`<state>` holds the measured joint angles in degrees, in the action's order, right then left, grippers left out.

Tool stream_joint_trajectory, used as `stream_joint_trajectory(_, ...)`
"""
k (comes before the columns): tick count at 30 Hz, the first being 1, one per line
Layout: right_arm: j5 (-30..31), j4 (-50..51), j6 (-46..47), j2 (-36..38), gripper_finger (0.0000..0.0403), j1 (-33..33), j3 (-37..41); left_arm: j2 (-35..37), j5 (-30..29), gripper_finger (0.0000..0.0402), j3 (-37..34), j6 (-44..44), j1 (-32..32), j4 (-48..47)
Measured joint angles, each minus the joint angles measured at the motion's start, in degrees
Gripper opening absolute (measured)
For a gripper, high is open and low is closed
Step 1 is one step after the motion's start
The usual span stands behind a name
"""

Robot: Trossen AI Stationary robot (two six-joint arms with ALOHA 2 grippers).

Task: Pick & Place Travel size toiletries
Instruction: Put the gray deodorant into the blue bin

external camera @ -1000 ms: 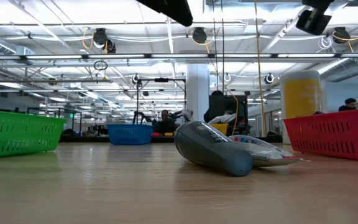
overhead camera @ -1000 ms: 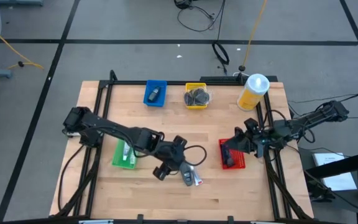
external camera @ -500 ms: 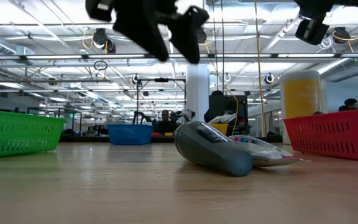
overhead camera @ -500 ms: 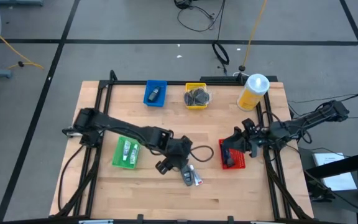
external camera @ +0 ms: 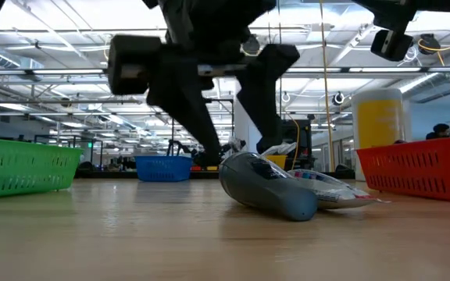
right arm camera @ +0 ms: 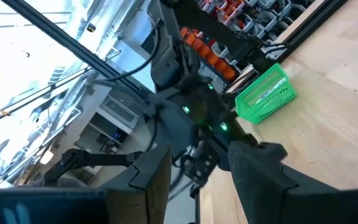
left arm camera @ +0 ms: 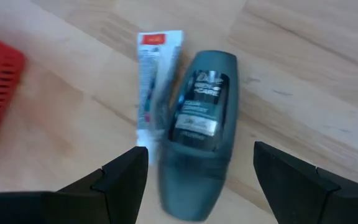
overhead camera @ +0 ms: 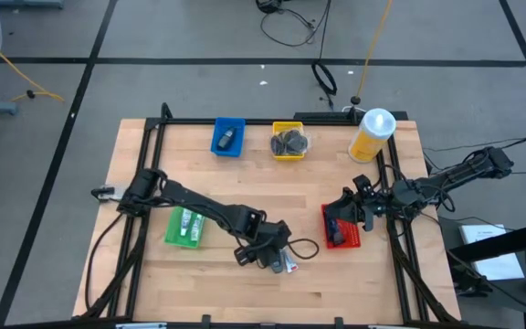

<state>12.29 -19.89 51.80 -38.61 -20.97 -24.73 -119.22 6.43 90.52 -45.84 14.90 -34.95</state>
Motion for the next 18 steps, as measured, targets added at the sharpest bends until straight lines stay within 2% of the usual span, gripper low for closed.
stream_joint_trajectory(12,0.1,0.0,0.0,-0.1,0.0150,0.0,0.0,-4.4,2.7,0.0285,0.0,-0.1,-0.8,3.2)
stream_joint_trajectory(18,0.1,0.1,0.0,-0.3,0.0150,0.0,0.0,-6.2,2.7,0.0285,0.1,3.2,-1.4,3.0)
